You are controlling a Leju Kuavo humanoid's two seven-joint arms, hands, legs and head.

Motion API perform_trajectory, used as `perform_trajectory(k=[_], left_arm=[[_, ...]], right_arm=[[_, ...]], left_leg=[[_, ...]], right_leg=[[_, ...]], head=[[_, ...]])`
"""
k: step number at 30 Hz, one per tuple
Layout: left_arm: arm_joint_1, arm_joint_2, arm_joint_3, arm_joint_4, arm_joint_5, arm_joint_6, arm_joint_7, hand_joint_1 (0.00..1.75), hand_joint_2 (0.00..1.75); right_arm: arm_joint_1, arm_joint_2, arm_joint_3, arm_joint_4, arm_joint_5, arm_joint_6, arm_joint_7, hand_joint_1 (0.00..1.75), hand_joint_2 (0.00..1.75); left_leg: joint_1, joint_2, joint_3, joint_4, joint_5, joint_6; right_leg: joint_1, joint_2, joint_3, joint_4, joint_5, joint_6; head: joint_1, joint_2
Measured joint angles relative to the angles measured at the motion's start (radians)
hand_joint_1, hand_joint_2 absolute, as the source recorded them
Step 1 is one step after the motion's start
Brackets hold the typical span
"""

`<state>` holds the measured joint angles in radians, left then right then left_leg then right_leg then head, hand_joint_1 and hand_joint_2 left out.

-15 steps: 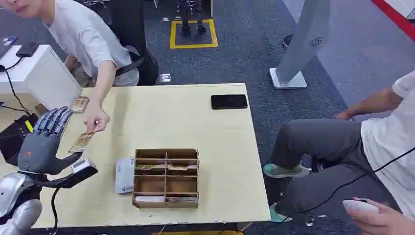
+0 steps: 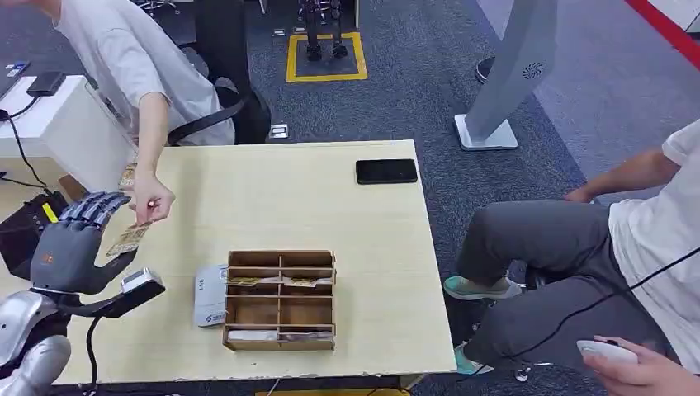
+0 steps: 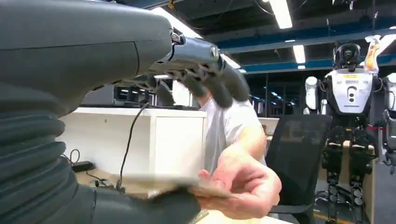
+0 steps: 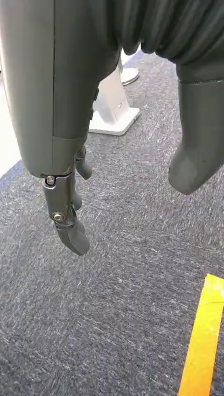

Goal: Pass the card to the sensor for recognition and then transmit it.

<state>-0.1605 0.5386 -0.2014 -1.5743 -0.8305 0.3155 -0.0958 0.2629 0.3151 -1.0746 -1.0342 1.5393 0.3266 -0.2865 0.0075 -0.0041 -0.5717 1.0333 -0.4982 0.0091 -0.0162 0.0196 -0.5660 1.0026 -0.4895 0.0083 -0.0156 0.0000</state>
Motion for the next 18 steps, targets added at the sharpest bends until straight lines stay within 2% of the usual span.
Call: perform_trajectory(k=[18], left_arm=[[0.0,-0.001,0.0,0.0,0.04,-0.003,-0.01,1.75,1.75]], right_arm=[[0.007,0.0,0.002,-0.044,0.0,0.031,-0.006,0.0,1.75]], left_leg=[[0.0,0.0,0.0,0.0,0.0,0.0]], right_leg=[[0.0,0.0,0.0,0.0,0.0,0.0]], head=[[0.0,0.0]])
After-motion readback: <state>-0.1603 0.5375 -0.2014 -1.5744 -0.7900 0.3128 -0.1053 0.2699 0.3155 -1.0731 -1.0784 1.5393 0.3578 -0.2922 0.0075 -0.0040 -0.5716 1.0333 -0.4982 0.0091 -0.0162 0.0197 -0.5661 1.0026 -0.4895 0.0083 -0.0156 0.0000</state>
